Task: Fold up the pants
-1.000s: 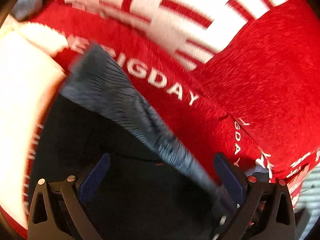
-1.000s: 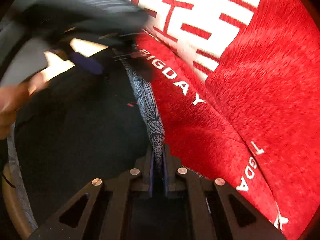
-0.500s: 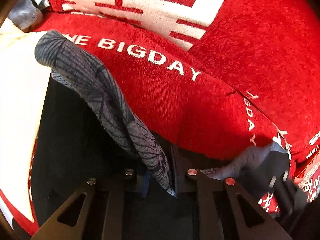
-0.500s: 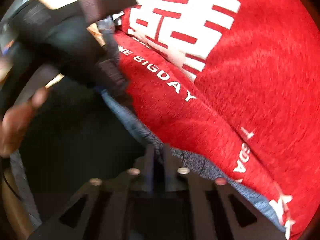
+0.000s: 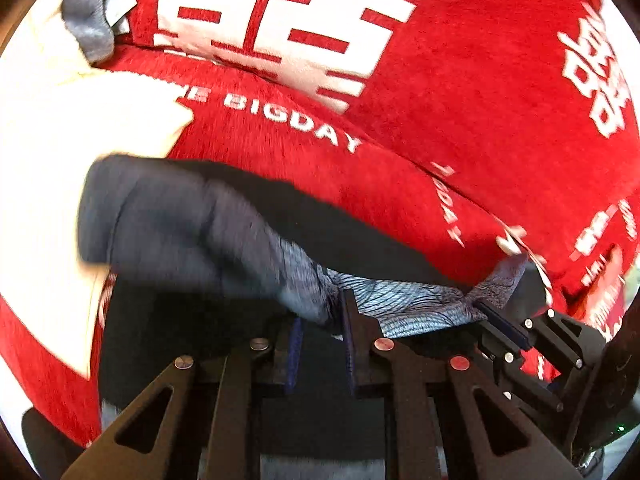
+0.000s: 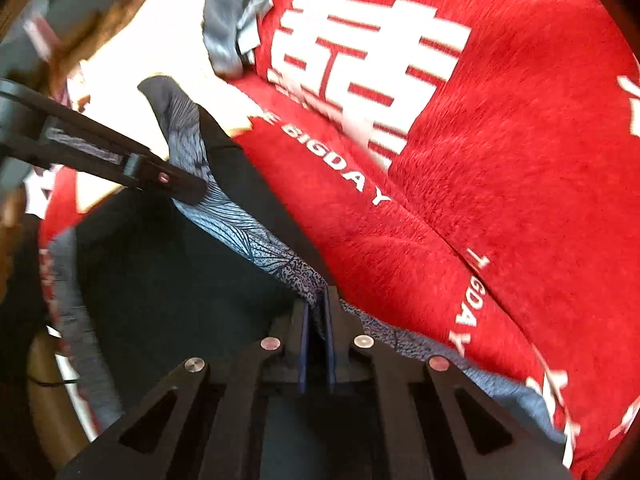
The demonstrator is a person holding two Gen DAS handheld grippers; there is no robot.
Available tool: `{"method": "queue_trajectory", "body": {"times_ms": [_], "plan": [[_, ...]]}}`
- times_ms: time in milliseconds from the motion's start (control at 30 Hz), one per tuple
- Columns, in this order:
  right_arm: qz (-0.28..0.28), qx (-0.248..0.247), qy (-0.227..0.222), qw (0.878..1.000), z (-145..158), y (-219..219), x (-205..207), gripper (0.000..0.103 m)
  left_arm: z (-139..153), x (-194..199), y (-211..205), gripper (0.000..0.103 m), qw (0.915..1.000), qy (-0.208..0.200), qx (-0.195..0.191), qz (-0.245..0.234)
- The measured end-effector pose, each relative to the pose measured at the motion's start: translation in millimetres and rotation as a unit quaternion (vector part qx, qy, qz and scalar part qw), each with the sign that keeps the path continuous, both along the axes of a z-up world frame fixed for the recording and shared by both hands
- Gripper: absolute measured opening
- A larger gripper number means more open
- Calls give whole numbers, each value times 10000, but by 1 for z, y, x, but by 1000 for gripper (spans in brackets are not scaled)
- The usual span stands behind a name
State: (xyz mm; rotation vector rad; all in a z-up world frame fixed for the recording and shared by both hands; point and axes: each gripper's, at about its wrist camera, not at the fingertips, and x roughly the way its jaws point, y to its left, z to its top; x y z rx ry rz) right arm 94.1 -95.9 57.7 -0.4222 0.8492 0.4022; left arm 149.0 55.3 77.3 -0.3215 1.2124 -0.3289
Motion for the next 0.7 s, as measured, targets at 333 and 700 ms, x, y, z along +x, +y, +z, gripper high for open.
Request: {"method": "queue_trajectory", "body": {"times_ms": [333, 700], "plan": [[-709, -91, 270, 9971, -54, 48, -129, 7, -89, -111, 68, 20, 9957, 801, -472, 54], [-931, -199, 435, 9945, -78, 78, -156, 7, -92, -123, 108, 20, 9934, 868, -535, 534]]}}
